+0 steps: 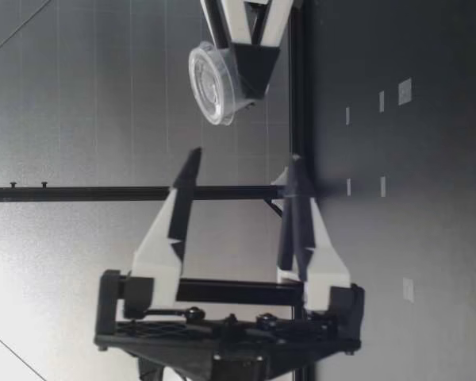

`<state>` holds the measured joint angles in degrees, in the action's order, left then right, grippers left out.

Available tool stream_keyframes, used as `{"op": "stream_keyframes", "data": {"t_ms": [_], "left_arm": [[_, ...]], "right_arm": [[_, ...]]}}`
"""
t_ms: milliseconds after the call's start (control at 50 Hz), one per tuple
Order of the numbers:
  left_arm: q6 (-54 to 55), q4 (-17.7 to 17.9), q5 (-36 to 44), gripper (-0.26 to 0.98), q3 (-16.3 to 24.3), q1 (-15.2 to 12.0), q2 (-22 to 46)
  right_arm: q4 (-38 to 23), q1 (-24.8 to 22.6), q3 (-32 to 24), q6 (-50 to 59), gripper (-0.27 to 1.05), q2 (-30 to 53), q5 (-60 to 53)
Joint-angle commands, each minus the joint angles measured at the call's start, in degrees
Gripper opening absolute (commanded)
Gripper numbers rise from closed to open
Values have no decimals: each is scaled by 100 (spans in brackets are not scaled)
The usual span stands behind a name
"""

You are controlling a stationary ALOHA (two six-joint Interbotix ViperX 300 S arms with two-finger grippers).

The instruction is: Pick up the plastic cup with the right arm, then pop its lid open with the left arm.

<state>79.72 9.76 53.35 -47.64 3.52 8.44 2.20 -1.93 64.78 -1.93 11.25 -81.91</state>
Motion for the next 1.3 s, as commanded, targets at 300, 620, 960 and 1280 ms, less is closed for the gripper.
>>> {"op": "stream_keyframes", "data": {"t_ms": [300,620,960,1280], "left_arm": [[-9,-114,53,77,334,-9,-220],[-299,-396,53,77,466,-9,-466],[-791,-396,202,77,457,-88,-536],[-1529,-396,308,76,105,-237,-545]], "right_arm": [[-9,88,-352,-18,32,246,105],[9,246,-299,360,32,844,501],[0,237,-176,475,32,562,1028],[0,229,-158,501,32,158,1063]]}}
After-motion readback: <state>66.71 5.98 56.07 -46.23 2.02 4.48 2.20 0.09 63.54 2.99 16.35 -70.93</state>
